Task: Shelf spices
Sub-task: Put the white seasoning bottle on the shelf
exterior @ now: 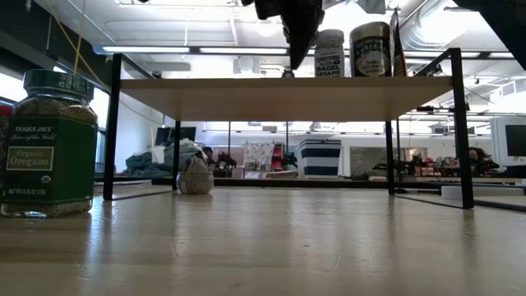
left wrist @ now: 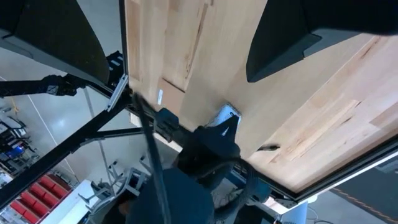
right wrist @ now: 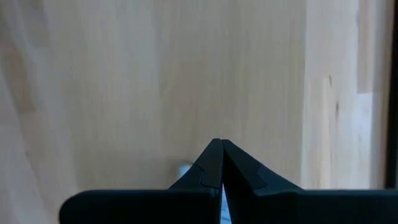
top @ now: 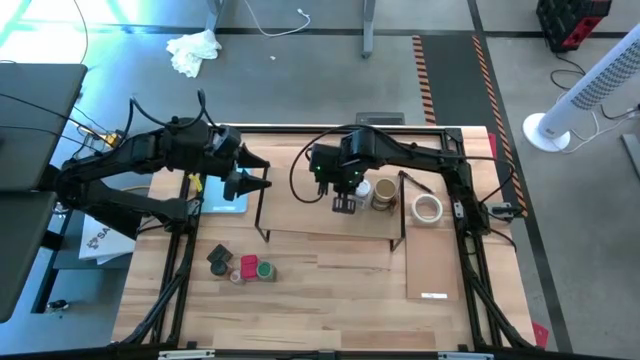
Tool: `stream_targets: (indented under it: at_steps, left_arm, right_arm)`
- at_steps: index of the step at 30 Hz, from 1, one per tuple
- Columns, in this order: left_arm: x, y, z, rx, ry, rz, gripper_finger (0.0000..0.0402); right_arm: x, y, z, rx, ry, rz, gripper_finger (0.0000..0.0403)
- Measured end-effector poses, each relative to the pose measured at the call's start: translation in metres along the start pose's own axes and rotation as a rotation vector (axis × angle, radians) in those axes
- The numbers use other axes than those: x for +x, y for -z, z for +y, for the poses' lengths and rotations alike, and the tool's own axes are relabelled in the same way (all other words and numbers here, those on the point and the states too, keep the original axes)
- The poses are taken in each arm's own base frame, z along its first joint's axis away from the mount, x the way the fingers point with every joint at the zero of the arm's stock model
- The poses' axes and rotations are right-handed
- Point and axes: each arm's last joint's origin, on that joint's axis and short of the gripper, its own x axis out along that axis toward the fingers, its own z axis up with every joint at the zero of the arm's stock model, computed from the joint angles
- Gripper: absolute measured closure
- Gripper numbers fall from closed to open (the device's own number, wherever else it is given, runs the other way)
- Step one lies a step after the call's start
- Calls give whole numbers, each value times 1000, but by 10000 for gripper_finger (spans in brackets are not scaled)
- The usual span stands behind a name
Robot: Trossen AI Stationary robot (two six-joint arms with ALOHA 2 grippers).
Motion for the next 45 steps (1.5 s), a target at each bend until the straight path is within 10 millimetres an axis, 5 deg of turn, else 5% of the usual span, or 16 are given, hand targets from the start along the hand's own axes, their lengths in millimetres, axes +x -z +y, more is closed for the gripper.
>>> stream_targets:
  at_steps: [15,31,45]
  left_arm:
    - [24,2,3,-4,-4,77,25]
    - [20,-1,1,33,18,35,25]
    - [20,-1,1,7,15,36,25]
  right_arm:
    - [0,0,15,18,10,-4,403]
    - [9,-3,-15,206,101,9,403]
    - [8,-3,3,200,44,10,403]
